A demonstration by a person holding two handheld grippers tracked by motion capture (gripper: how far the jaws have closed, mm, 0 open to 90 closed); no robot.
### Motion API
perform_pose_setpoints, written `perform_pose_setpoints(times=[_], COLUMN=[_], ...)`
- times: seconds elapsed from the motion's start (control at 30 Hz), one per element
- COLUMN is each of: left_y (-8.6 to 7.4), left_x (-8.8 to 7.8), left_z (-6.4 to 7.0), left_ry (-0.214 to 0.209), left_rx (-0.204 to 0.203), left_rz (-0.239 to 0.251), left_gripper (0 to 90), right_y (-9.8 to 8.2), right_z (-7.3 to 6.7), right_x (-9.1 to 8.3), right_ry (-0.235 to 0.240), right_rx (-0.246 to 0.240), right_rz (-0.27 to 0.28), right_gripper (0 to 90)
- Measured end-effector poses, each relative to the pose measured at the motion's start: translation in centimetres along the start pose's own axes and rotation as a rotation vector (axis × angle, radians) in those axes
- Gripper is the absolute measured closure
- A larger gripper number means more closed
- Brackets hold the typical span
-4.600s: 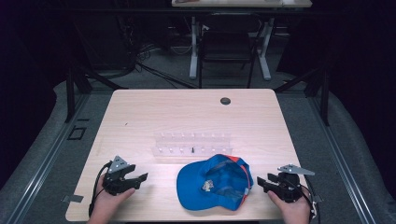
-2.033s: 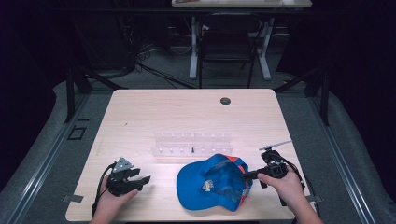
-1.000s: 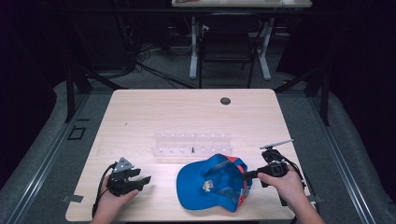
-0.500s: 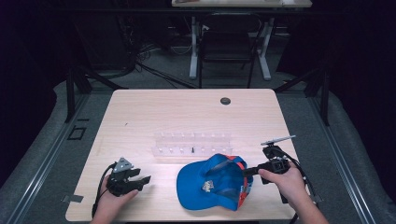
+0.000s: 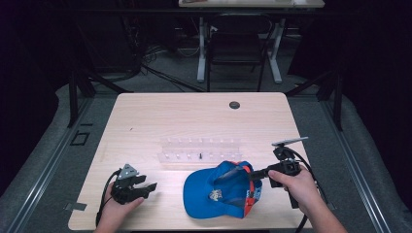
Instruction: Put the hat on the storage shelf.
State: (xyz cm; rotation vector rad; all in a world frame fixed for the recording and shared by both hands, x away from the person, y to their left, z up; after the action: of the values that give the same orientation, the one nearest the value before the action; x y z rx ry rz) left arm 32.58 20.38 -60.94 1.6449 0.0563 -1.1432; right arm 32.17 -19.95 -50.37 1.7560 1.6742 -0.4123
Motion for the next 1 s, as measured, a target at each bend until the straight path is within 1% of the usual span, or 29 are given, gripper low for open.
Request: perform_pose_setpoints(times=[0.03,0.07,0.1,0.23,0.3,0.33,0.47,0.5,0.57,0.67,0.73,0.83,0.87,1.0], left_y=[0.0,0.0,0.0,0.0,0.0,0.0,0.0,0.0,0.0,0.0,0.0,0.0,0.0,0.0], left_x=[0.0,0.0,0.0,0.1,0.1,0.1,0.1,0.1,0.1,0.1,0.1,0.1,0.1,0.1], left_z=[0.0,0.0,0.0,0.1,0.1,0.1,0.2,0.2,0.2,0.2,0.1,0.1,0.1,0.1], left_ry=[0.000,0.000,0.000,-0.002,0.006,-0.002,-0.003,-0.003,-0.003,-0.002,0.008,0.006,-0.001,-0.001], left_rx=[0.001,-0.001,-0.001,-0.002,0.001,0.001,0.000,-0.001,-0.001,-0.001,-0.001,-0.002,-0.001,-0.003], left_rz=[0.000,0.000,0.000,0.000,0.002,0.001,0.001,0.002,0.001,0.002,0.006,0.005,0.002,0.003], left_gripper=[42.7,42.7,42.7,42.6,42.6,42.6,42.9,43.0,43.0,43.0,43.0,43.0,43.0,43.0], right_y=[0.1,0.2,0.2,0.6,0.8,0.9,1.3,1.5,1.6,1.9,2.1,2.4,2.4,2.7], right_z=[-0.3,-0.5,-0.6,-1.7,-2.1,-2.5,-3.5,-4.1,-4.3,-5.0,-5.6,-6.3,-6.4,-7.2], right_x=[-0.1,-0.2,-0.3,-0.8,-1.0,-1.0,-1.2,-1.3,-1.2,-1.0,-0.8,-0.5,-0.4,-0.2], right_ry=[0.015,0.025,0.037,0.082,0.097,0.108,0.143,0.157,0.162,0.170,0.186,0.199,0.200,0.210], right_rx=[0.016,0.019,0.008,0.011,0.004,0.008,-0.003,-0.008,-0.013,-0.022,-0.025,-0.031,-0.033,-0.045], right_rz=[0.012,0.016,0.007,0.022,0.026,0.040,0.042,0.035,0.041,0.038,0.038,0.028,0.030,0.025], right_gripper=[77.8,77.8,77.8,77.9,77.9,77.9,78.0,78.0,78.0,78.0,78.0,78.0,78.1,78.1])
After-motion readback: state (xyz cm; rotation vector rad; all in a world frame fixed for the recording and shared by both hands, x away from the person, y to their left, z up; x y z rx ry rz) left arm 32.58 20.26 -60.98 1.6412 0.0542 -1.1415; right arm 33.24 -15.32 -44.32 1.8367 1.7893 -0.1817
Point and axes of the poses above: each handheld gripper's, and its own axes: x roughly forward along the jaws, y roughly out of its top, z roughly to its right, the point moved 6 cm from there along x, roughly forward along the jaws, and after that the axes turned 6 degrees about x, right-handed, at the moved point
